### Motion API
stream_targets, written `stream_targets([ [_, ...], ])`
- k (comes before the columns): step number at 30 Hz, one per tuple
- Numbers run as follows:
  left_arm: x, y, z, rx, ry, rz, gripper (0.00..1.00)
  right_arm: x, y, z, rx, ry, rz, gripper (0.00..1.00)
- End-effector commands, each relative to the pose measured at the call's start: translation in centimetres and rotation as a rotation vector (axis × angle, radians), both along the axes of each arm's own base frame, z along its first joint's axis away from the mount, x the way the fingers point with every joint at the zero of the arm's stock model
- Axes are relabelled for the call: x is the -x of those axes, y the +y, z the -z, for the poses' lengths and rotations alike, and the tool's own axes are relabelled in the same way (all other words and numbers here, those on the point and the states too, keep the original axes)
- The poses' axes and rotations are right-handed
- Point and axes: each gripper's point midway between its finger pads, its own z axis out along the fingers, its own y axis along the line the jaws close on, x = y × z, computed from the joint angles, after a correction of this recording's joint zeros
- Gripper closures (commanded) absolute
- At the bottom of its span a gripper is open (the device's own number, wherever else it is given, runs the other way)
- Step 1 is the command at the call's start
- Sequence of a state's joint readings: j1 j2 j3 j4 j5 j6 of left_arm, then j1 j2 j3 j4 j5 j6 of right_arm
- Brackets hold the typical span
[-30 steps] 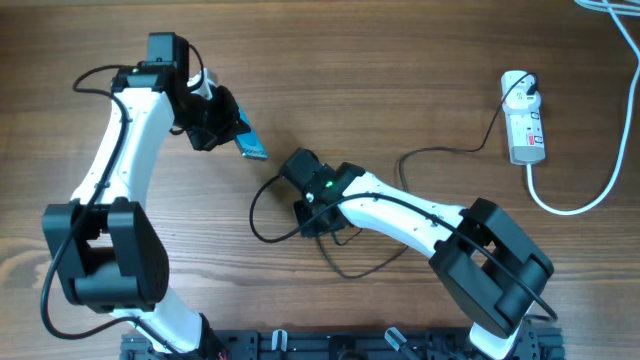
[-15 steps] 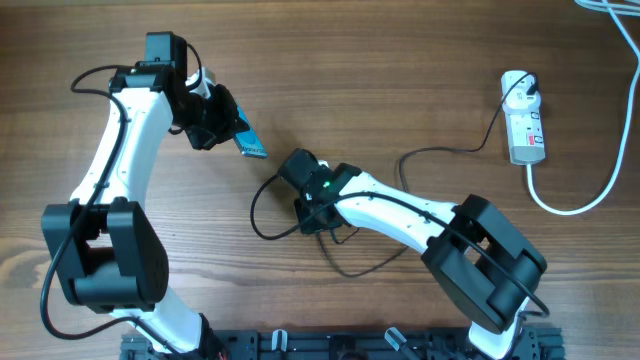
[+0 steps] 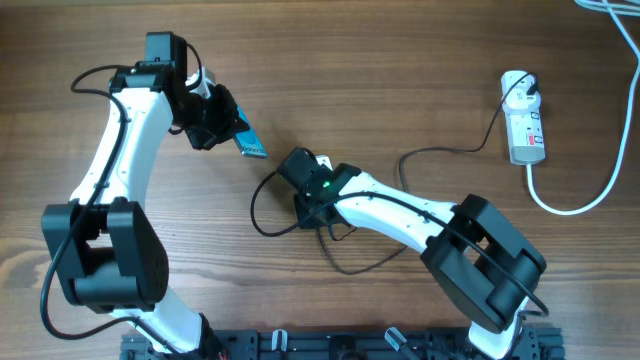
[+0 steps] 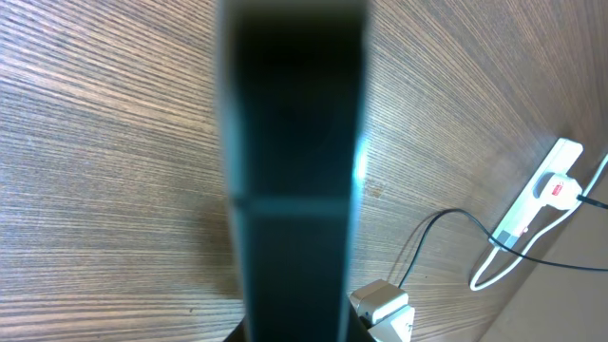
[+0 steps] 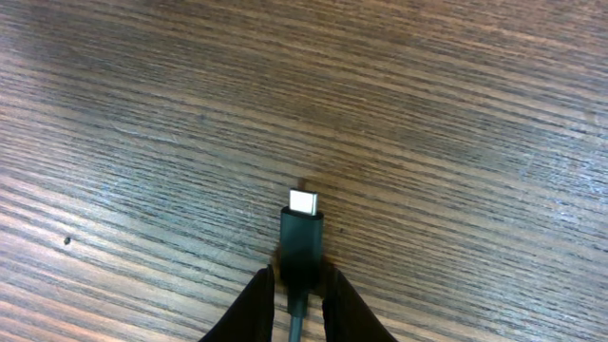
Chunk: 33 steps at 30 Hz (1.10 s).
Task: Plug charger to phone and switch on socket
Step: 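Move the right gripper down to the black USB-C cable end, then grasp the USB-C plug with the right gripper and lift it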
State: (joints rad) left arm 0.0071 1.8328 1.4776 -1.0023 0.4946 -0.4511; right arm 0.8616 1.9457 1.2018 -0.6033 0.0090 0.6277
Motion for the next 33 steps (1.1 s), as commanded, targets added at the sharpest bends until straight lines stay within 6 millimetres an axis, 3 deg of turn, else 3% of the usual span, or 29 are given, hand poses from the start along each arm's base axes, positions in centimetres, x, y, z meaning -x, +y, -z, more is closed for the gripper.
stream_targets([
  [1, -0.4, -0.1, -0.3, 0.017, -0.008, -0.005, 0.96, -0.2, -0.7, 1.0, 0.045, -0.005, 0.014, 0.94],
  [6, -0.6, -0.4, -1.1, 0.097, -0.023, -0.002, 0.96, -0.1, -0.4, -0.1, -0.008, 0.038, 0.025, 0.96],
  [8, -1.2, -0.6, -2.1, 0.181, -0.057, 0.000, 0.96, -0.1, 0.0, -2.0, -0.101, 0.086, -0.002, 0.96],
  [12, -2.0, -1.8, -6.7, 0.471, -0.235, 0.125, 0.96, -1.3, 0.8, -7.9, -0.408, 0.130, -0.131, 0.96],
  [14, -2.0, -1.5, -7.4, 0.509, -0.270, 0.144, 0.96, -2.5, -1.3, -8.4, -0.422, 0.123, -0.122, 0.96],
  [18, -1.6, -1.1, -7.2, 0.500, -0.270, 0.152, 0.96, -4.1, -9.1, -5.8, -0.081, 0.073, -0.005, 0.96],
  [20, -1.6, -1.1, -7.2, 0.494, -0.277, 0.161, 0.96, -4.2, -12.0, -5.3, 0.046, 0.069, 0.042, 0.96],
  [24, -1.6, -0.9, -6.8, 0.472, -0.273, 0.157, 0.96, -4.5, -15.5, -5.2, 0.173, 0.062, 0.170, 0.96],
  [29, -1.7, -0.6, -6.4, 0.444, -0.265, 0.151, 0.96, -5.2, -13.8, -5.1, 0.064, 0.062, 0.248, 0.95],
  [30, -1.7, -0.6, -6.4, 0.444, -0.264, 0.151, 0.96, -5.4, -13.1, -5.1, 0.024, 0.062, 0.253, 0.89],
  [32, -1.7, -0.6, -6.4, 0.444, -0.264, 0.151, 0.96, -6.1, -10.2, -5.7, -0.127, 0.063, 0.224, 0.53],
  [33, -1.7, -0.6, -6.4, 0.444, -0.265, 0.150, 0.96, -6.5, -8.5, -6.3, -0.221, 0.066, 0.199, 0.42],
])
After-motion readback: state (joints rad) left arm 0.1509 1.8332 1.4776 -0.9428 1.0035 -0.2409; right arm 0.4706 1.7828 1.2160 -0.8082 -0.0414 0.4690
